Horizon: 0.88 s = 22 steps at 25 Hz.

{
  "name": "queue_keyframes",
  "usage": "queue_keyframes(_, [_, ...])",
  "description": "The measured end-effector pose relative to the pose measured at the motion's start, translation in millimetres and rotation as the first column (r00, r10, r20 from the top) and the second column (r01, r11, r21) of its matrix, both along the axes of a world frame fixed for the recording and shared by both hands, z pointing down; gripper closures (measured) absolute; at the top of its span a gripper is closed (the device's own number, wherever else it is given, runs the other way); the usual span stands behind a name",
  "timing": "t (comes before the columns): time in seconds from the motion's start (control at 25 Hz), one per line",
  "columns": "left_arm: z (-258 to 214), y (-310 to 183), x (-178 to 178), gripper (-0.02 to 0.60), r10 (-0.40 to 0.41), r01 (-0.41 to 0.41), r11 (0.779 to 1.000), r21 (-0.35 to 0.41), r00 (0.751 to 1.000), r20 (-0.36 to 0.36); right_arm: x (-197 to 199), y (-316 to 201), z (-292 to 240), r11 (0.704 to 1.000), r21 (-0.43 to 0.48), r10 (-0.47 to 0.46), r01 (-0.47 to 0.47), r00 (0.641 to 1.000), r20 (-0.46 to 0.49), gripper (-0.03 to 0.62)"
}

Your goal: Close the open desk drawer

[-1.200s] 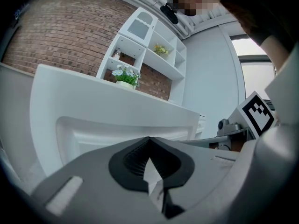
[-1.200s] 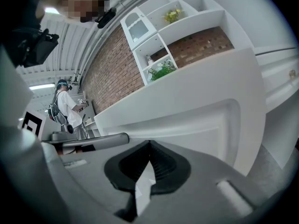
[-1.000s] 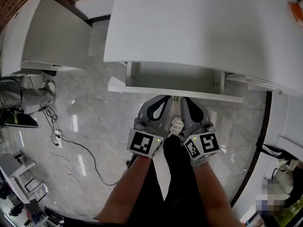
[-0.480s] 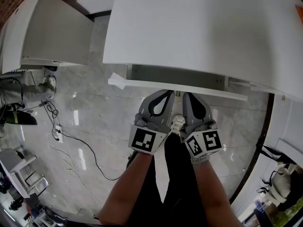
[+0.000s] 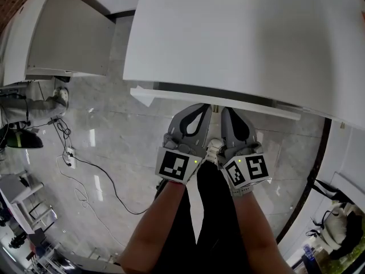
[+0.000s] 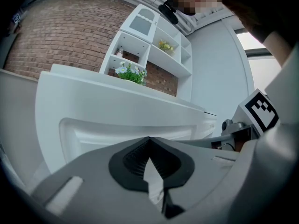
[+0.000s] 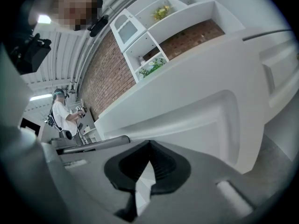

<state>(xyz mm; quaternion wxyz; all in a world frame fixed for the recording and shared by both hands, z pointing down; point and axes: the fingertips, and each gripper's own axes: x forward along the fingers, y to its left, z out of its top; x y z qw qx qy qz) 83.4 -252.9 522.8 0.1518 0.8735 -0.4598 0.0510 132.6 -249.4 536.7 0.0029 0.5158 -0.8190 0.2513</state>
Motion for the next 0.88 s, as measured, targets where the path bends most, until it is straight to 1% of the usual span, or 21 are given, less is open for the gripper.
queue_keyframes(0.12, [-0.5,-7.5,-0.4,0.58,-0.021,0.021,1.0,-0.009,1.0,-0.009,-0.3,-7.1,0.1,1.0,-0.001,-0.001,0.001,1.0,0.004,0.595])
queue_keyframes(0.44, [0.9,-18.0,-0.4,0.58,-0.06,0.06,0.998,0.005,0.998,-0.023,0.0,-17.4,1.5,1.0,0.006,-0.014,0.014,1.0,0.018,0.595])
queue_keyframes(0.72, [1.3,-26.2,-0.4,0.58,-0.077,0.078,0.997,0.012,0.997,-0.021,0.2,-25.2,3.3,1.0,0.007,-0.021,0.021,0.999,0.029,0.595])
queue_keyframes(0.8, [-1.3,-28.7,0.2,0.58,-0.087,0.088,0.996,0.024,0.996,-0.033,-0.2,-27.0,2.4,1.0,0.004,-0.025,0.025,0.999,0.028,0.595])
queue_keyframes(0.88, [-5.4,-32.3,1.3,0.58,-0.102,0.105,0.994,0.038,0.993,-0.065,0.3,-28.4,3.1,1.0,0.004,-0.029,0.029,0.999,0.029,0.595])
